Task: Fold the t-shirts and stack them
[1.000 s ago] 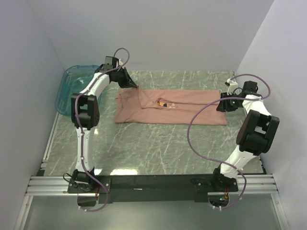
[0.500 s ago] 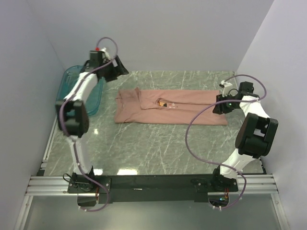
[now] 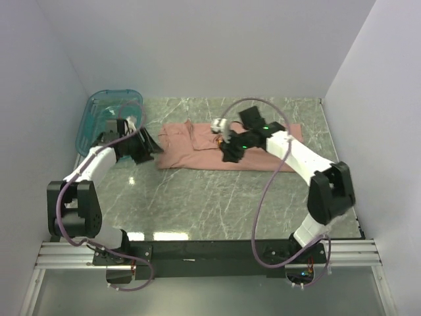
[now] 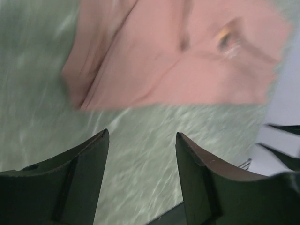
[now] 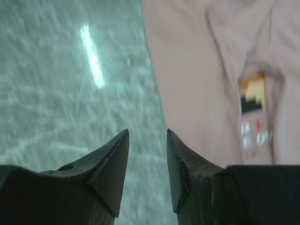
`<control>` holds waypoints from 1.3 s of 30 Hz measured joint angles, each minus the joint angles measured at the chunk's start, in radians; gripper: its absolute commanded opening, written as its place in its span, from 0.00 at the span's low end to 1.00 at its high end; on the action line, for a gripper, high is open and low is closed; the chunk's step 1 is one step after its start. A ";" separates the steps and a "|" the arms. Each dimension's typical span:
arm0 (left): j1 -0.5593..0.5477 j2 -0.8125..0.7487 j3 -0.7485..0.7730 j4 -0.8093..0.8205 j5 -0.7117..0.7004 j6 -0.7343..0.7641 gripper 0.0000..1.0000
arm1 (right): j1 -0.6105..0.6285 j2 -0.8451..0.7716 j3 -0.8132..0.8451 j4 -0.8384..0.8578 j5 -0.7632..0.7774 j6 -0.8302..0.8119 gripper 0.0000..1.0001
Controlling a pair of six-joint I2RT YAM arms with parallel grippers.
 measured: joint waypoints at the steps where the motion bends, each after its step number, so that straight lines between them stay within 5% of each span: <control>1: -0.011 -0.007 -0.031 -0.027 -0.024 0.001 0.63 | 0.043 0.037 0.047 0.006 0.020 0.026 0.45; 6: -0.061 -0.063 -0.108 -0.077 -0.154 -0.002 0.59 | 0.119 0.214 0.243 0.064 0.042 0.146 0.44; 19: -0.127 0.080 -0.130 0.066 -0.336 -0.106 0.47 | 0.109 0.210 0.048 0.054 0.036 0.156 0.44; 30: -0.164 0.183 -0.052 0.059 -0.386 -0.093 0.37 | -0.108 0.155 -0.059 -0.020 -0.010 0.097 0.41; 39: -0.182 0.185 -0.001 0.025 -0.473 -0.057 0.29 | -0.115 0.150 -0.079 -0.045 -0.033 0.087 0.41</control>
